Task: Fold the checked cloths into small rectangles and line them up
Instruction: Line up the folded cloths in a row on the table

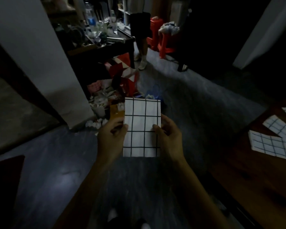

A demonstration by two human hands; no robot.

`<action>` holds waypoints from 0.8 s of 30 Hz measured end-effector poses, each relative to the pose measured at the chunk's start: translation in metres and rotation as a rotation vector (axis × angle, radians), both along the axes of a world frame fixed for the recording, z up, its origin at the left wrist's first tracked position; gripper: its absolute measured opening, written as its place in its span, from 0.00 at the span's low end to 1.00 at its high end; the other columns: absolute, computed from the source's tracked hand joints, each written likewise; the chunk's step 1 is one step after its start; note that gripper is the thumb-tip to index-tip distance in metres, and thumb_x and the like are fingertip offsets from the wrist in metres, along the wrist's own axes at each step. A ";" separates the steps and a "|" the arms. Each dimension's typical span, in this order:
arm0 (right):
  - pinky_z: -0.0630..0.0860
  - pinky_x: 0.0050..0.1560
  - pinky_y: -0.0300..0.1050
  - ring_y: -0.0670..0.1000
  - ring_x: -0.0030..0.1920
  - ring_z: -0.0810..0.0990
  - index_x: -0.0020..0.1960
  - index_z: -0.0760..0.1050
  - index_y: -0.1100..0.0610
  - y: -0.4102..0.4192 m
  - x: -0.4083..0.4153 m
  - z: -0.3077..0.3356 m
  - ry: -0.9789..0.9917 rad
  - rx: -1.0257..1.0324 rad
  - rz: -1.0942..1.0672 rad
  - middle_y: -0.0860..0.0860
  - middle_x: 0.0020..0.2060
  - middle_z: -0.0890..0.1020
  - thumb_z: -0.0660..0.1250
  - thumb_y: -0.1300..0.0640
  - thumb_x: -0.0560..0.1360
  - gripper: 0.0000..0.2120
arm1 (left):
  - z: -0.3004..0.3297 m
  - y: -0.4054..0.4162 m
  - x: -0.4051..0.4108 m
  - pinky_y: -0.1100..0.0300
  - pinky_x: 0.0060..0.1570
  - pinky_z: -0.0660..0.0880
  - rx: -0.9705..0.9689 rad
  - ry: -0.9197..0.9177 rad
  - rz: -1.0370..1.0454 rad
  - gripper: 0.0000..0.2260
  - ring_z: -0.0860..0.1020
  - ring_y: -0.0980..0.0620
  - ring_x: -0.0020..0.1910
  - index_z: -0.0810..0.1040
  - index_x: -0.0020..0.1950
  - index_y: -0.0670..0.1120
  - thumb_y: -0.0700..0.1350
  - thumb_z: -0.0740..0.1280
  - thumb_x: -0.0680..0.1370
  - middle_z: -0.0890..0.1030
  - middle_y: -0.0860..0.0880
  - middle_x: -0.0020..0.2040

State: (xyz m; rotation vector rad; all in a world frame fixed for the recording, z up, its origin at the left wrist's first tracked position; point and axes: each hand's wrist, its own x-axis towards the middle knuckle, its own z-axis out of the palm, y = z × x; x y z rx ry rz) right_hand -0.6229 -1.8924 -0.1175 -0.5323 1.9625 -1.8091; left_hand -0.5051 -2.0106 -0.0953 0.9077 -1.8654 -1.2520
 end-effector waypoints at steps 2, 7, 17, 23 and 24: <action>0.76 0.40 0.30 0.34 0.47 0.79 0.65 0.67 0.42 -0.020 -0.022 -0.004 0.019 0.034 -0.052 0.43 0.50 0.80 0.67 0.56 0.76 0.21 | -0.008 -0.026 -0.027 0.74 0.43 0.73 0.003 0.016 -0.067 0.10 0.78 0.66 0.44 0.78 0.49 0.51 0.36 0.68 0.75 0.80 0.58 0.45; 0.77 0.43 0.33 0.38 0.48 0.79 0.68 0.65 0.44 -0.072 -0.074 -0.011 0.047 0.109 -0.186 0.44 0.50 0.78 0.66 0.55 0.76 0.23 | -0.029 -0.097 -0.102 0.75 0.42 0.72 0.040 0.042 -0.195 0.08 0.78 0.62 0.44 0.79 0.51 0.48 0.37 0.68 0.75 0.79 0.57 0.45; 0.77 0.47 0.32 0.36 0.54 0.78 0.69 0.68 0.48 -0.107 -0.160 0.005 0.049 0.155 -0.589 0.39 0.54 0.79 0.66 0.57 0.76 0.22 | -0.018 -0.164 -0.256 0.77 0.43 0.72 0.101 -0.019 -0.673 0.12 0.77 0.64 0.49 0.77 0.59 0.47 0.40 0.67 0.76 0.79 0.55 0.51; 0.79 0.54 0.44 0.43 0.55 0.80 0.68 0.69 0.50 -0.085 -0.214 -0.005 0.049 0.140 -0.780 0.47 0.57 0.80 0.65 0.60 0.77 0.20 | -0.031 -0.141 -0.353 0.75 0.43 0.73 0.097 -0.029 -0.872 0.11 0.77 0.68 0.45 0.78 0.58 0.47 0.39 0.67 0.76 0.79 0.55 0.48; 0.79 0.54 0.44 0.43 0.55 0.80 0.69 0.69 0.50 -0.077 -0.225 -0.008 0.057 0.139 -0.820 0.47 0.57 0.80 0.64 0.61 0.77 0.21 | -0.034 -0.132 -0.371 0.75 0.43 0.73 0.091 -0.044 -0.909 0.12 0.77 0.67 0.46 0.77 0.58 0.48 0.39 0.67 0.76 0.79 0.54 0.48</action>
